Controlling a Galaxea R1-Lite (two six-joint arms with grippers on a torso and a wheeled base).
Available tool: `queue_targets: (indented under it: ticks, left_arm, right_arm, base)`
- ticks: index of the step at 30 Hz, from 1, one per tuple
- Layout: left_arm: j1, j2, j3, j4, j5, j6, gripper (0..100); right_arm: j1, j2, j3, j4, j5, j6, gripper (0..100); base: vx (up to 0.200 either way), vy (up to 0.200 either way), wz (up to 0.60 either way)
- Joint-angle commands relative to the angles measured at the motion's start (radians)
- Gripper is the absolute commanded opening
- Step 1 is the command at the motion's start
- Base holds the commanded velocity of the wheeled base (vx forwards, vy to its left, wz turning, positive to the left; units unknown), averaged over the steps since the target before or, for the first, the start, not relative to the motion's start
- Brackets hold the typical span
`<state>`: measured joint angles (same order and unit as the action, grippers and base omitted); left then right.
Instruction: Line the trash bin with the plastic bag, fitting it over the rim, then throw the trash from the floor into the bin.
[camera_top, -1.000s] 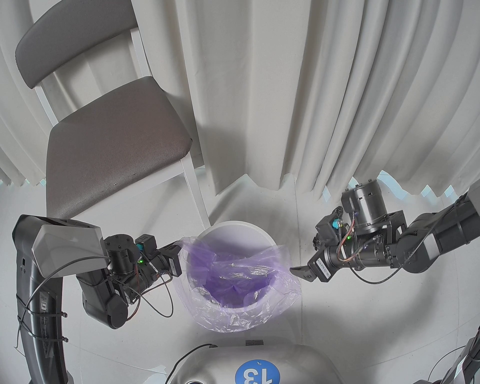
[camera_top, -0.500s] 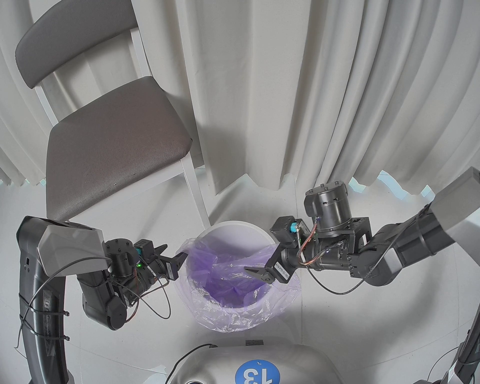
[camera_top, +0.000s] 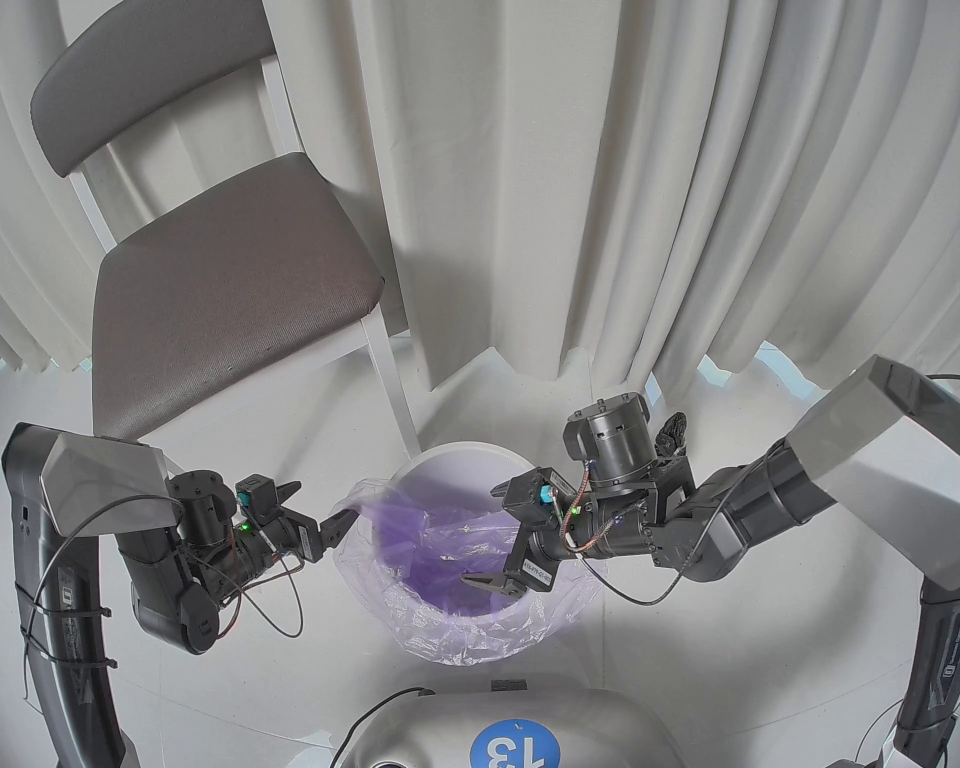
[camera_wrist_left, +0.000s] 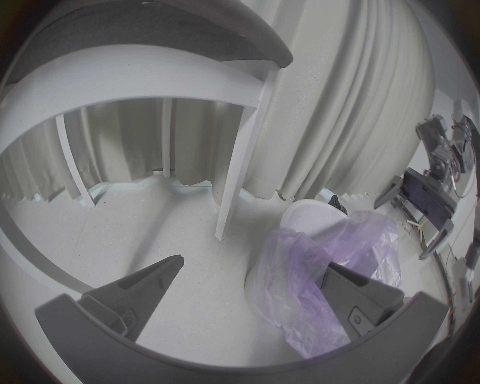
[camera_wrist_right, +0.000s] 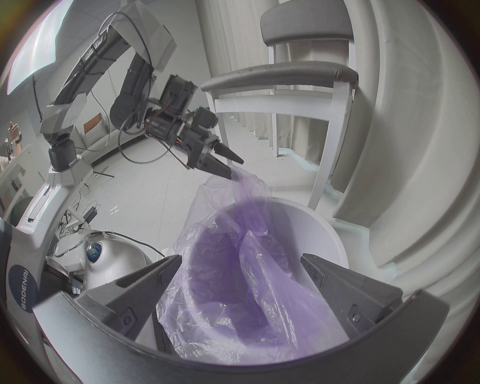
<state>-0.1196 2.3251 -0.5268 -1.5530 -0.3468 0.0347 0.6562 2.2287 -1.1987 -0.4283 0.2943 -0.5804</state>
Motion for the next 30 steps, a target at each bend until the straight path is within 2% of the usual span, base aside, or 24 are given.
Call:
queue_targets:
  ticks: [1, 21, 22, 30]
  left_arm:
    - [0.015, -0.012, 0.016, -0.018, -0.006, 0.01, 100]
    - [0.014, -0.009, 0.018, -0.018, -0.004, 0.008, 100]
    - [0.014, -0.007, 0.018, -0.018, -0.004, 0.01, 100]
    - [0.014, -0.006, 0.014, -0.018, -0.004, 0.01, 100]
  right_arm:
    - [-0.001, 0.074, -0.039, 0.0, 0.002, -0.002, 100]
    - [-0.052, 0.149, -0.108, -0.003, 0.0, -0.004, 100]
    - [-0.052, 0.15, -0.11, -0.001, 0.0, -0.002, 0]
    - [-0.052, 0.169, -0.113, -0.006, -0.006, 0.002, 0]
  base:
    - [0.0, 0.0, 0.0]
    - [0.0, 0.0, 0.0]
    - [0.0, 0.0, 0.0]
    - [0.0, 0.0, 0.0]
